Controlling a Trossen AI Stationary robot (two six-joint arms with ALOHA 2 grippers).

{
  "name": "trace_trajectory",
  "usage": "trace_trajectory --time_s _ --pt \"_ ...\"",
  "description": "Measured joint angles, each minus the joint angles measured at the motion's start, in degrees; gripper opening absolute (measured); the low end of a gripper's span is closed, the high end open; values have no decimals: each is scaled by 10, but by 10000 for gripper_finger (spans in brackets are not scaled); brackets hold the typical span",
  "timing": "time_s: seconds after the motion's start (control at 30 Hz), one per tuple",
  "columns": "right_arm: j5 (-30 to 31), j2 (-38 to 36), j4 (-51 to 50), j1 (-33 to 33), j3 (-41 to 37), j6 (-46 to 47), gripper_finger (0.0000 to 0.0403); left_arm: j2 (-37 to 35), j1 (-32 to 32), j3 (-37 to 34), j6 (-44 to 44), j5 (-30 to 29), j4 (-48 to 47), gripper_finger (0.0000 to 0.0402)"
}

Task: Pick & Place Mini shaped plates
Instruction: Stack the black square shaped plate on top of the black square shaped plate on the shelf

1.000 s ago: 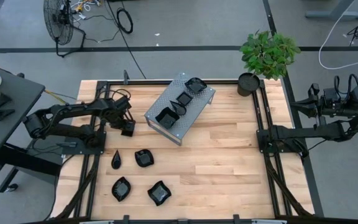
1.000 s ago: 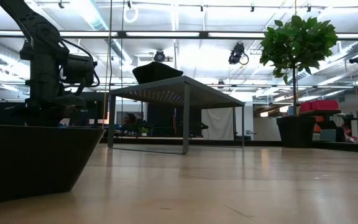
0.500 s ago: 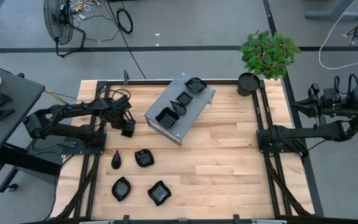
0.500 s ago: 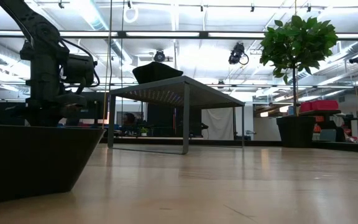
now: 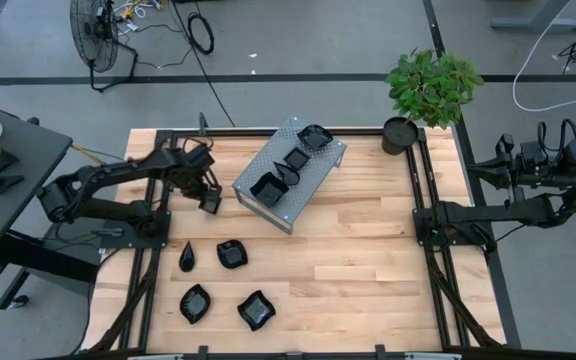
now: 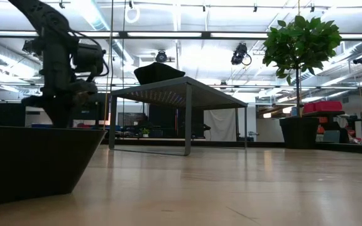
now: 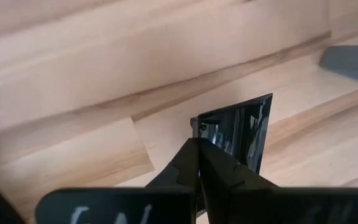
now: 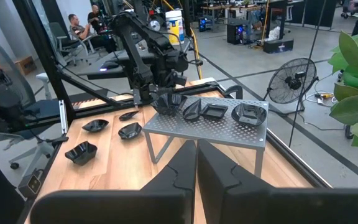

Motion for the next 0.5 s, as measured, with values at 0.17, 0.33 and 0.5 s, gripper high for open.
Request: trace_trajectory --time_s 0.17,0.33,0.5 --pt "0 0 0 0 0 0 20 0 0 47 27 -36 -54 9" --pt "0 0 0 0 0 0 20 0 0 103 45 -63 -95 9" --pt "0 0 0 0 0 0 20 0 0 174 61 -87 -124 9"
